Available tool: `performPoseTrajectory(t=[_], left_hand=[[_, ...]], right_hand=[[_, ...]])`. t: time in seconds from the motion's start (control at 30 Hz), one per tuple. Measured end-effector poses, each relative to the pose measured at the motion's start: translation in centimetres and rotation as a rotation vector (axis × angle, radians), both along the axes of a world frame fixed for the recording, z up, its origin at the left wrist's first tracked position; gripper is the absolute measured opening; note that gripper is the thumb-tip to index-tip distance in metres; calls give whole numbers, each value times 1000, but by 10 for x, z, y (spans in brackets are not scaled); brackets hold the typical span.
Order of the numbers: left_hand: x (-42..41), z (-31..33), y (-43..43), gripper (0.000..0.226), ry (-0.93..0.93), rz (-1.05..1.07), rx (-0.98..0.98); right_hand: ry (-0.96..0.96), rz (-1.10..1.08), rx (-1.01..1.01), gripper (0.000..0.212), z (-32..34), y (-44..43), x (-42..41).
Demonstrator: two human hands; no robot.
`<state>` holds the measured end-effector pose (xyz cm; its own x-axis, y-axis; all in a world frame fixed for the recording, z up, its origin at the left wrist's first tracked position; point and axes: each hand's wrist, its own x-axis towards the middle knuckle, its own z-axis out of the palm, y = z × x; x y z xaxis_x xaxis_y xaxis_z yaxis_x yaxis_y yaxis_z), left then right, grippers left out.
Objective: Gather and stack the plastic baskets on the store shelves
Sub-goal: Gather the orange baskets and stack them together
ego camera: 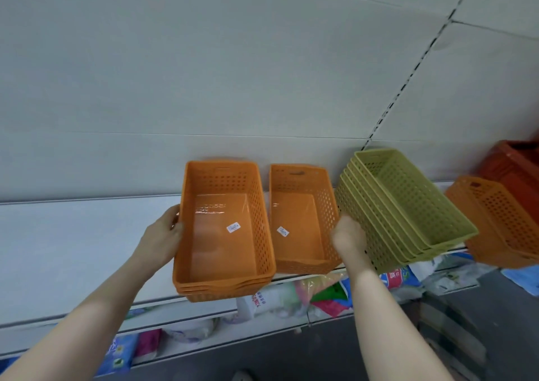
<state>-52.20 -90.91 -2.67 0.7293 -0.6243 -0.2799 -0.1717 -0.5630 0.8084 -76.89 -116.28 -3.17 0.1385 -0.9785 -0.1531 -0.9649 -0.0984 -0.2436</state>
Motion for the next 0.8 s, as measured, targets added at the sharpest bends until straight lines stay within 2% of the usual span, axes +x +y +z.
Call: performPoseTrajectory(t=[0.2, 0.27, 0.37, 0.5, 0.63, 0.7, 0.8], left_hand=[[6, 4, 16, 36, 199, 42, -89], [4, 7, 18, 33, 262, 43, -114], [-1, 16, 21, 27, 342, 36, -162], [-2, 20, 28, 33, 392, 33, -190], [-2, 22, 37, 24, 459, 15, -209], [-1, 25, 41, 33, 459, -25, -213], [4, 22, 45, 50, 457, -39, -210]], right_hand=[[-28, 174, -404, 37, 58, 26, 4], [-49, 154, -445, 39, 90, 31, 3], [-189, 105, -469, 36, 132, 47, 3], [-364, 162, -387, 29, 153, 75, 27], [-484, 261, -166, 25, 116, 110, 61], [-416, 251, -88, 25, 92, 123, 71], [-212, 248, -98, 27, 70, 138, 76]])
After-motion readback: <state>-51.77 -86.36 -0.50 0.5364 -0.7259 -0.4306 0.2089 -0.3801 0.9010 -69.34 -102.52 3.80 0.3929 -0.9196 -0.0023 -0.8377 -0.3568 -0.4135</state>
